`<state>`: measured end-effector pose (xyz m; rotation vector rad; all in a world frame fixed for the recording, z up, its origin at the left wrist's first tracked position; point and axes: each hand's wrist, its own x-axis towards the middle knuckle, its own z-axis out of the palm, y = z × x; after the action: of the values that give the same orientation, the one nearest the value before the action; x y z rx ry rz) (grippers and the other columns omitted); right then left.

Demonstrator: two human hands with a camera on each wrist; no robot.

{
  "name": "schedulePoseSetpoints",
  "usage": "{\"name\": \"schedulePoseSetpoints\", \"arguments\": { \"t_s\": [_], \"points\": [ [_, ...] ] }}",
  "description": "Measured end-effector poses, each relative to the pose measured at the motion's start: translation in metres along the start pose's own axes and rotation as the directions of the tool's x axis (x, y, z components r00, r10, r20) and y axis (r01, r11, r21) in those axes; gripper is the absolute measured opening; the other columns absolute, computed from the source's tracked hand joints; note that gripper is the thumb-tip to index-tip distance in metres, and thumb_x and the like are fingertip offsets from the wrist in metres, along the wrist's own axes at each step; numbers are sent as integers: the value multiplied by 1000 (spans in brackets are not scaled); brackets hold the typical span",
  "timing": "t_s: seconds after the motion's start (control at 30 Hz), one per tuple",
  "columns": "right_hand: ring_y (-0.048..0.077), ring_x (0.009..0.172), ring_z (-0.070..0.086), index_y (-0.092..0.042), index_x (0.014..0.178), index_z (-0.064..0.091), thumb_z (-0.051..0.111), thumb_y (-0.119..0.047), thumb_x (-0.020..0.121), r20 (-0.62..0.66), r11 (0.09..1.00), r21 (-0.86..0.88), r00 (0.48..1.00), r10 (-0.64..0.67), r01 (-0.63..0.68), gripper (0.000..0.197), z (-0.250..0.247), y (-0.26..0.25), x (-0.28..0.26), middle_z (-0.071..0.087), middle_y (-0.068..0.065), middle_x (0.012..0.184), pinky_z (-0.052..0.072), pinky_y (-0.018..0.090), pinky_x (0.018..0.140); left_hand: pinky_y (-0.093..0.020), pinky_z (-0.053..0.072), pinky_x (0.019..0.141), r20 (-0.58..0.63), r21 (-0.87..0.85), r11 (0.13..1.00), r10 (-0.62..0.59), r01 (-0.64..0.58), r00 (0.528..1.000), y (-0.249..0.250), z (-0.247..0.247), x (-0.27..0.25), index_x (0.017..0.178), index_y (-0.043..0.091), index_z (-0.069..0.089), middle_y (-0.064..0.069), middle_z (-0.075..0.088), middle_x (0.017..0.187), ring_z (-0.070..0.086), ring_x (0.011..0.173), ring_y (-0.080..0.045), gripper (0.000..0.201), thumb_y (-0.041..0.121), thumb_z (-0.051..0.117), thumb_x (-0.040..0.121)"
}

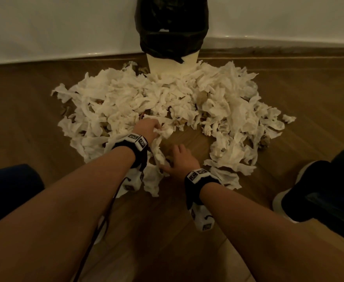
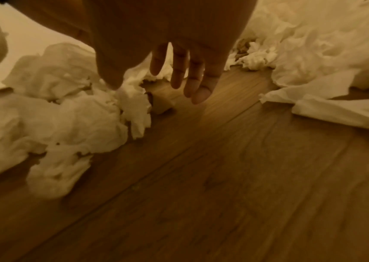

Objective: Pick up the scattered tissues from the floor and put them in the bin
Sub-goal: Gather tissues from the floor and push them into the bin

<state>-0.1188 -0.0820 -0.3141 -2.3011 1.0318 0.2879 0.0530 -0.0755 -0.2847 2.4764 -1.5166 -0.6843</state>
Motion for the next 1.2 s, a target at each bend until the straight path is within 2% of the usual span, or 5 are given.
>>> {"name": "schedulePoseSetpoints", "arguments": {
  "t_s": [0.6, 0.8, 0.97, 1.07, 1.2],
  "points": [
    [29, 101, 58, -5, 115, 56, 48, -5, 92, 76, 846, 423, 943, 323, -324, 24, -22, 25, 16, 60, 13, 109, 46, 34, 82, -37, 40, 92, -93, -282, 953, -147, 115, 985, -1, -12, -14, 127, 5, 50, -21, 52, 127, 50, 114, -36, 35, 5, 37, 95],
    [15, 51, 27, -14, 70, 44, 31, -8, 98, 265, 270, 887, 891, 368, -375, 31, -49, 24, 14, 34, 4, 63, 20, 26, 49, -25, 37, 60, 45, -666, 717, -235, 204, 971, 20, -23, -18, 83, 14, 57, -8, 52, 102, 50, 85, -26, 31, -2, 31, 92],
    [13, 52, 25, -15, 65, 38, 34, -9, 90, 407, -149, 912, 884, 229, -381, 26, -73, 23, -3, 32, 1, 62, 18, 25, 51, -35, 46, 69, 358, -931, -45, -294, 362, 886, 34, -35, -23, 87, 5, 60, -13, 53, 91, 54, 82, -29, 27, 18, 38, 96],
    [14, 54, 26, -12, 68, 43, 31, -9, 88, 389, -227, 911, 900, 196, -344, 24, -82, 21, -7, 31, 2, 65, 20, 26, 53, -47, 34, 109, 387, -915, 13, -254, 403, 887, 34, -40, -23, 136, 8, 45, -12, 48, 135, 42, 127, -35, 55, 37, 57, 90],
    [16, 57, 31, -14, 104, 52, 27, -1, 92, 317, -279, 926, 924, 214, -253, 31, -93, 21, -8, 36, 5, 69, 24, 27, 56, -34, 46, 75, 290, -938, 99, -299, 331, 909, 31, -40, -22, 78, 9, 52, -15, 53, 93, 60, 81, -24, 17, -1, 53, 92]
  ]
}}
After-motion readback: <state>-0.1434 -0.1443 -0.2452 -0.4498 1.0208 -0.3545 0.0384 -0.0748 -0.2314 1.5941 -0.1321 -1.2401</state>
